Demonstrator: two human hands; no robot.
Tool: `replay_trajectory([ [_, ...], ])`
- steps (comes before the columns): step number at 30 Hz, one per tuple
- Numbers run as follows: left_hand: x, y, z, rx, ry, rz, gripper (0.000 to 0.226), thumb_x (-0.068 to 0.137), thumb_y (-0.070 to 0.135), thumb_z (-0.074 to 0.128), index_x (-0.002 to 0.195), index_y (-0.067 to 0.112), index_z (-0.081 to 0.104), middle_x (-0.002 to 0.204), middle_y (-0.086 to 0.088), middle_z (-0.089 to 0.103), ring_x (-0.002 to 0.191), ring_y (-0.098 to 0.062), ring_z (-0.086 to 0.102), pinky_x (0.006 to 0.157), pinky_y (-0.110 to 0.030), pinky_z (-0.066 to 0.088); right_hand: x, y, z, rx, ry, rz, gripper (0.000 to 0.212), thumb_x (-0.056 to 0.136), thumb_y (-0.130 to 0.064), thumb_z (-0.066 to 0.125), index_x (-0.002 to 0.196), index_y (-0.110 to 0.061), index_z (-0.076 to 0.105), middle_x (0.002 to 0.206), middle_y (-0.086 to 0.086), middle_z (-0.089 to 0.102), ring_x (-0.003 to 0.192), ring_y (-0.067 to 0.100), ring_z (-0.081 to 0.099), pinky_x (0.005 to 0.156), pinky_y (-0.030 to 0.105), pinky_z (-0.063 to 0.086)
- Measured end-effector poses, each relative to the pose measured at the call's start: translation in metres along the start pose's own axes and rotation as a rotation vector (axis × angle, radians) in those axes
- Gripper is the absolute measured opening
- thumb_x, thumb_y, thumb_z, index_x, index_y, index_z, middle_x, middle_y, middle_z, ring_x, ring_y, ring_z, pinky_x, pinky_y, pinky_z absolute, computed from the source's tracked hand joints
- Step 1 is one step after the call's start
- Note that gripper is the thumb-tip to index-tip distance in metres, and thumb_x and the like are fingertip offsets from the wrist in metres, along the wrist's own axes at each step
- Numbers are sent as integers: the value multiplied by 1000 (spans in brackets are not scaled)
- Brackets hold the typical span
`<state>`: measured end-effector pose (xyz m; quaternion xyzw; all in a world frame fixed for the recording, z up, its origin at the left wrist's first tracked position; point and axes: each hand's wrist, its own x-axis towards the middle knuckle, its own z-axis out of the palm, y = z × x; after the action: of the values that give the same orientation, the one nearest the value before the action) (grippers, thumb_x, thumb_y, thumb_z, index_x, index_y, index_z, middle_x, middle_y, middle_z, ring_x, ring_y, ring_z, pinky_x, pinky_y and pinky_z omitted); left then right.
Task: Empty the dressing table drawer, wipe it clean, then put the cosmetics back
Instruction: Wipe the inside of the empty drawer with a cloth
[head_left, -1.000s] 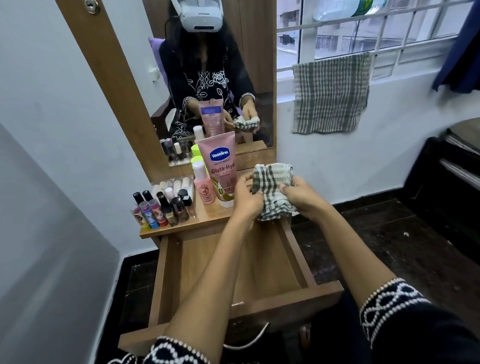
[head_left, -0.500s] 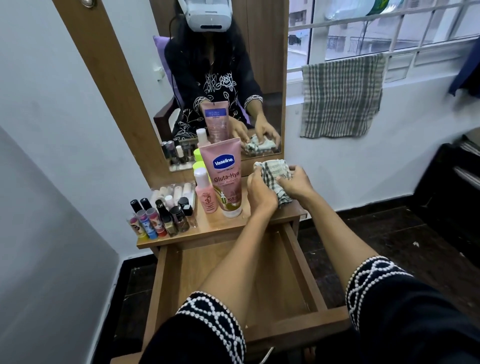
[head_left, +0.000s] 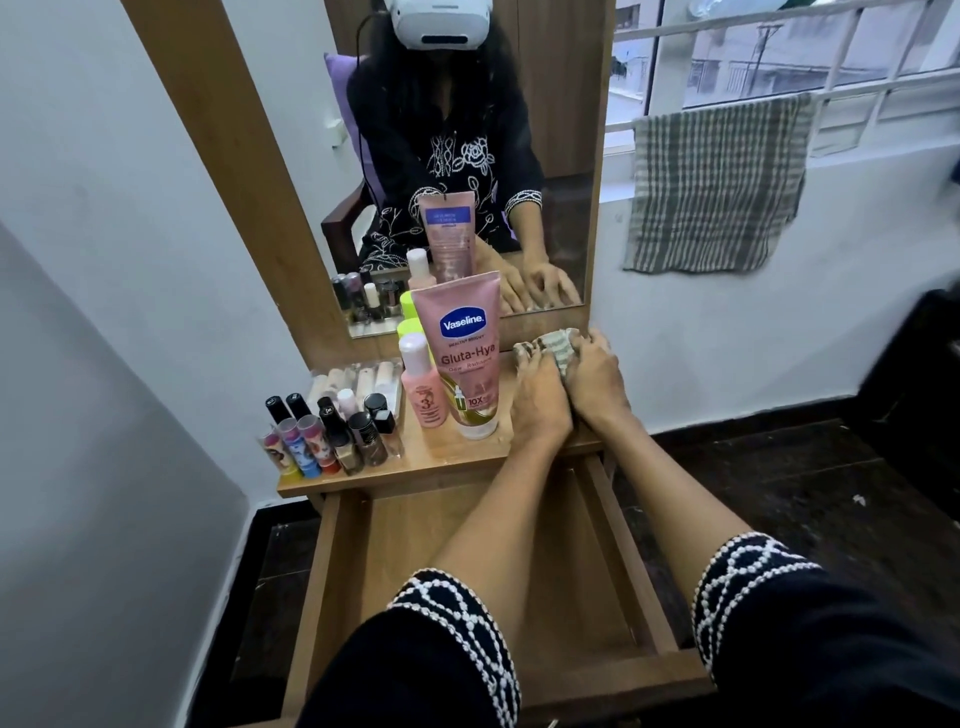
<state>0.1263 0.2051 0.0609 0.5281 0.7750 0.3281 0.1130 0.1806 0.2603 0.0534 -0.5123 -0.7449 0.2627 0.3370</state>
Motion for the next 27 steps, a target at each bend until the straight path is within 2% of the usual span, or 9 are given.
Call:
replay_trajectory([
  [2,0,-1,1,58,-1,-14,32,98,9,33,124,5,51,140,-14,45,138,-26,30,109,-38,34,-1,2,3,-65,5,-83,40,101,-13,31,138,-6,45,156,13,23,143,27,23,114,35,24],
  [4,1,-2,2,95,-17,-14,32,98,9,34,124,6,52,136,-12,48,135,-25,35,107,-39,37,-4,4,5,-82,-9,-143,37,100,-14,33,130,-6,53,148,11,38,140,25,30,108,35,33],
  [6,2,-4,2,139,-48,2,35,97,7,35,130,6,48,142,-11,43,140,-24,27,111,-38,33,-6,4,5,-123,-25,-140,29,98,-15,35,104,-10,63,117,9,59,115,27,54,81,29,41],
  [8,6,-4,1,177,-94,5,41,96,3,34,136,4,43,148,-12,36,144,-24,19,114,-37,28,-5,2,2,-290,-54,-147,26,95,-12,37,95,-10,63,101,10,62,97,28,59,72,28,38],
  [13,10,-1,-6,229,-248,-13,58,88,-2,49,143,7,32,154,-11,25,146,-25,13,116,-38,24,-4,-15,-17,-510,-255,-113,28,88,-5,44,111,-9,59,117,15,60,114,32,55,92,37,45],
  [17,5,4,-21,227,-376,-55,54,87,1,54,138,7,38,145,-16,40,135,-30,36,109,-39,35,-6,-26,-25,-636,-448,-53,44,83,-5,53,126,-10,47,130,13,52,123,31,50,98,43,45],
  [21,-26,1,-31,127,-323,-35,46,86,-2,52,130,8,43,129,-17,53,118,-32,52,96,-40,44,-5,-27,-21,-713,-513,-2,58,83,-12,54,137,-10,35,138,15,44,129,34,41,98,45,40],
  [23,-43,-3,-36,58,-302,7,41,86,1,52,125,8,46,127,-16,55,115,-32,54,93,-38,44,-1,-27,-24,-692,-583,-2,57,87,-14,46,142,-13,33,146,16,38,134,35,35,109,47,32],
  [27,-74,-10,-51,-87,-211,86,33,86,0,48,116,8,59,123,-10,60,114,-24,55,97,-31,44,1,-29,-41,-491,-565,-73,55,83,-5,42,134,-21,51,146,10,43,133,29,39,115,50,20],
])
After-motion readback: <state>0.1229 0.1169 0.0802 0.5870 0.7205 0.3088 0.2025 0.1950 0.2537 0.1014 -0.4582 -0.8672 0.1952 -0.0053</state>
